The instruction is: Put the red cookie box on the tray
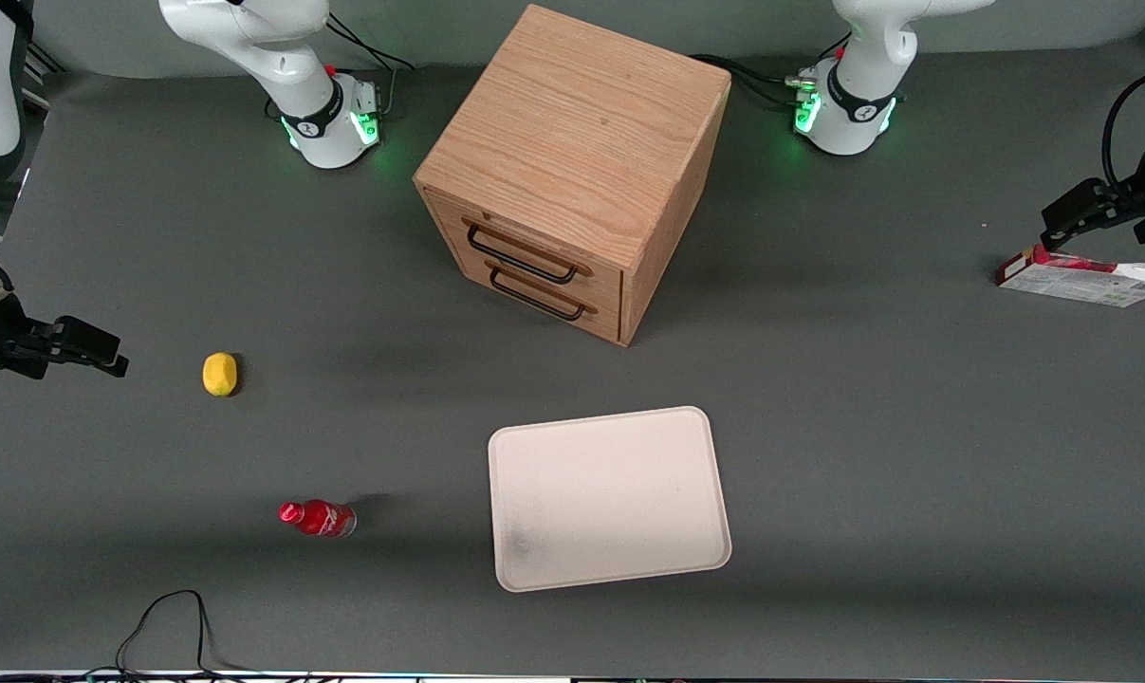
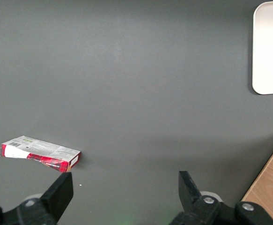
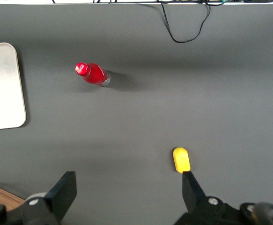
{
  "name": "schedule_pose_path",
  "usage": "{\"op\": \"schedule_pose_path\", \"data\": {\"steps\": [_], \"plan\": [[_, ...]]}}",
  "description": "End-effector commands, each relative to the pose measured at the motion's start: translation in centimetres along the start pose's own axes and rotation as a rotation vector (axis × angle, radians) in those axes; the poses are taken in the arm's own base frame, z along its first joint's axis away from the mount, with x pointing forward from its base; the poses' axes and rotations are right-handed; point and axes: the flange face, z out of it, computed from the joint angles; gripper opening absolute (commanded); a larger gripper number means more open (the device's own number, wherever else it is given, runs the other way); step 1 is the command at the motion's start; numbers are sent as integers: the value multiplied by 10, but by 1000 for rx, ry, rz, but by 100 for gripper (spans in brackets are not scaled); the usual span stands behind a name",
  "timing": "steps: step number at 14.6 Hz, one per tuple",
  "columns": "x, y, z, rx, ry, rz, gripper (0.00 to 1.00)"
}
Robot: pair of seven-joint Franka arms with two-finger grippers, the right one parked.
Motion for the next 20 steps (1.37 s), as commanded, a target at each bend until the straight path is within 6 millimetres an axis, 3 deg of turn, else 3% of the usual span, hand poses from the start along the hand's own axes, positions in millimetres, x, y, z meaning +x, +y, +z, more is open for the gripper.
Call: {"op": "schedule_pose_path", "data": {"steps": [1, 5, 8, 10, 12, 16, 17, 18, 20], "plan": [[-5, 0, -5, -13, -6, -11, 100], [-3, -5, 12, -67, -61, -26, 100], [7, -8, 66, -20, -172, -12, 100], [5, -12, 89, -11, -210, -2, 100], [8, -32, 100, 92, -224, 8, 100], [11, -51, 116, 257, -194, 69, 100], [12, -65, 126, 250, -175, 70, 100], [9, -96, 137, 229, -172, 128, 100], [4, -143, 151, 196, -161, 359, 100]]}}
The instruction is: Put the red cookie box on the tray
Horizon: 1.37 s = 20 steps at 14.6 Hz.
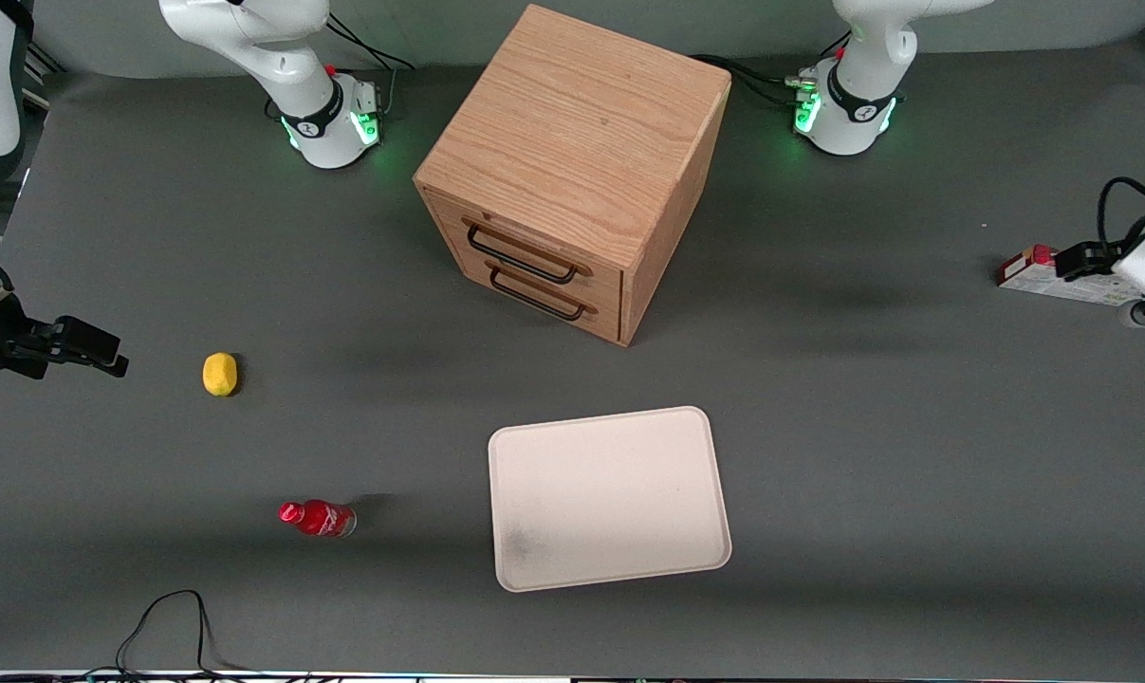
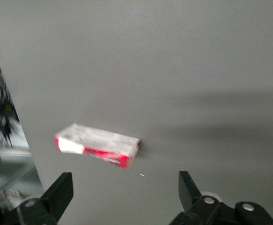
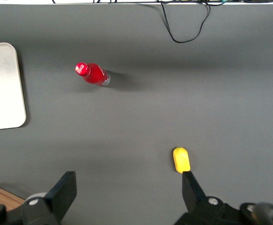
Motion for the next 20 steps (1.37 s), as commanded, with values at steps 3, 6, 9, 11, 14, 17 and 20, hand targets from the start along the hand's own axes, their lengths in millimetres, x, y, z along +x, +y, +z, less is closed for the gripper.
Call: {"op": "schedule_pose_path", "data": {"steps": [3, 6, 9, 11, 14, 17, 20], "plan": [[-50, -90, 67, -36, 32, 417, 100], [-69, -113, 96, -45, 43, 746, 99], [-93, -129, 133, -119, 106, 1014, 99], [-104, -139, 154, -124, 138, 1154, 99], [-114, -144, 186, -100, 153, 1263, 99], [-112, -141, 225, -82, 146, 1348, 99], [-104, -133, 252, -48, 145, 1415, 99]]}}
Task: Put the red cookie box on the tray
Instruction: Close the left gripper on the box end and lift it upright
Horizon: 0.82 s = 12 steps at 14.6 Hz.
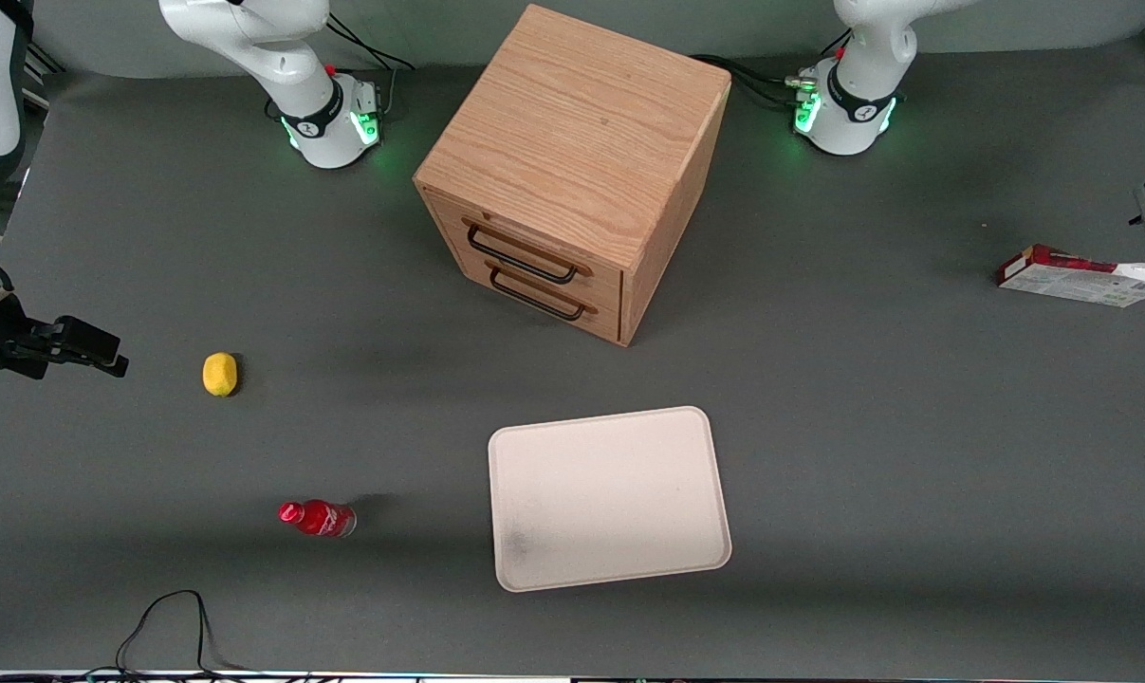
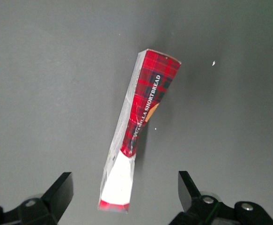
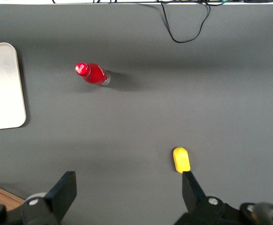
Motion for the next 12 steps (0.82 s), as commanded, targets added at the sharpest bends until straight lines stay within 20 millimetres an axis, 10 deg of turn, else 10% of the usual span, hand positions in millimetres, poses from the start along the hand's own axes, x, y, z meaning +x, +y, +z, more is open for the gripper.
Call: {"op": "schedule_pose_path", "data": {"steps": [1, 9, 10, 12], "plan": [[1, -4, 25, 18, -11, 72, 99], [11, 2, 96, -3, 47, 85, 95], [11, 2, 99, -3, 56, 99, 80], [12, 2, 99, -9, 60, 116, 0]]}}
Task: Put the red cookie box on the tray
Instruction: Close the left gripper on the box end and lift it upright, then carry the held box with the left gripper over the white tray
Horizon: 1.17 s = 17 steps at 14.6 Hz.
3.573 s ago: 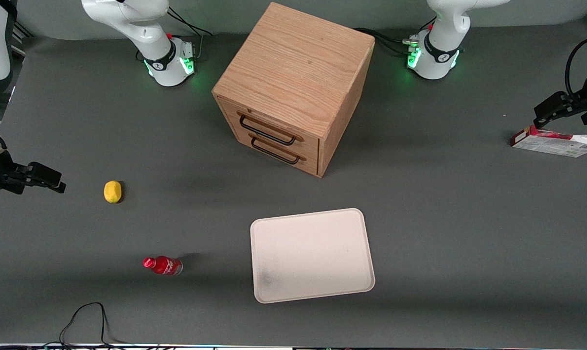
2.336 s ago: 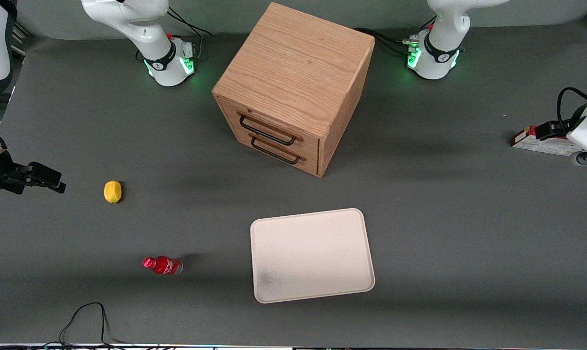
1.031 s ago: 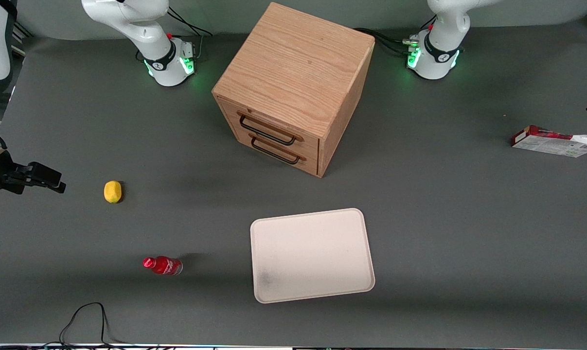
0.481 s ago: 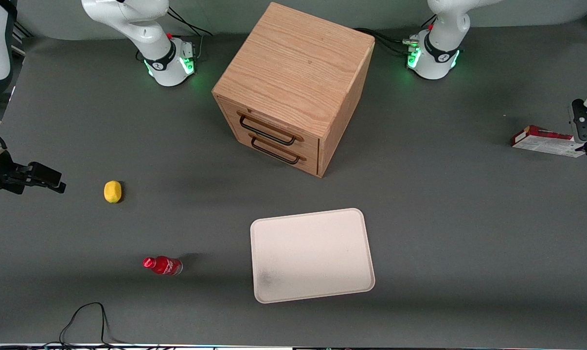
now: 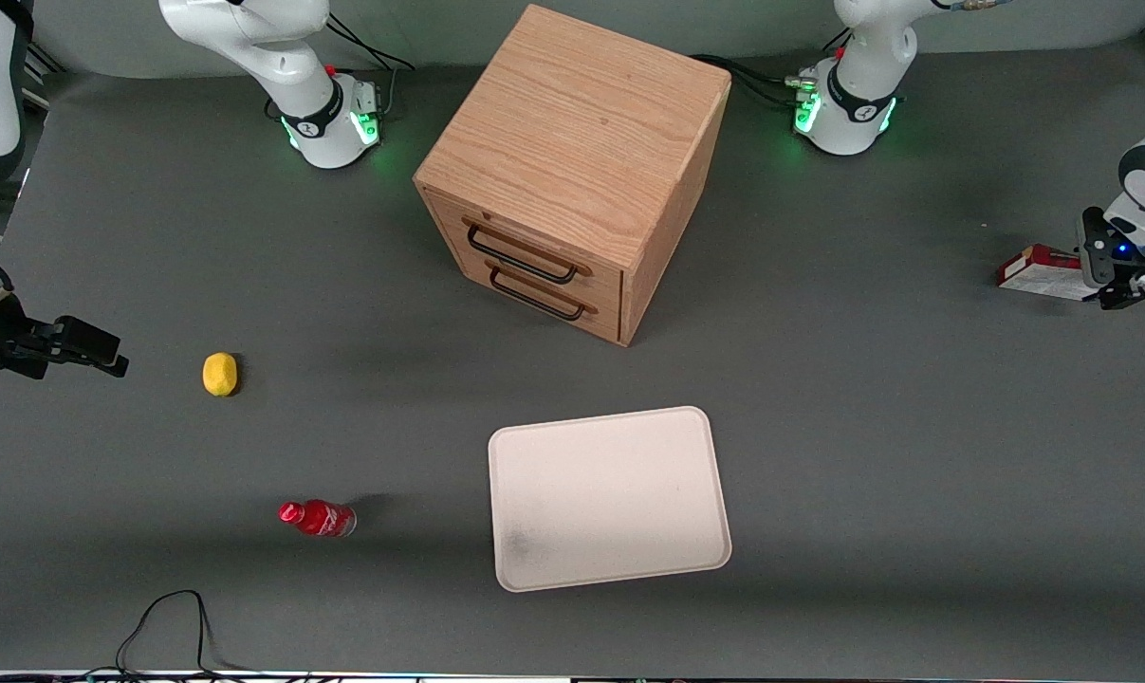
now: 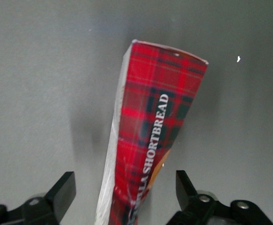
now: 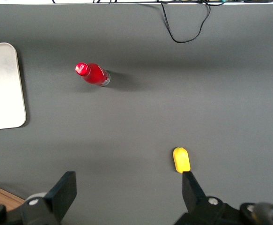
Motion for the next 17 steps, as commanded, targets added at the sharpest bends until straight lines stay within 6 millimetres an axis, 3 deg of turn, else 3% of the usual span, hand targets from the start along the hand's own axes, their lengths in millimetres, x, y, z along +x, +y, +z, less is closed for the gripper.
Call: {"op": "schedule_pose_path", "data": {"steps": [1, 6, 10, 12, 14, 17], "plan": [[-1, 1, -2, 18, 7, 28, 0], [-4, -1, -4, 22, 7, 15, 0], [-9, -15, -30, 19, 14, -73, 0], [-11, -31, -56, -23, 40, -185, 0], [-6, -56, -96, -49, 43, -329, 0], [25, -96, -154, -61, 112, -536, 0]]}}
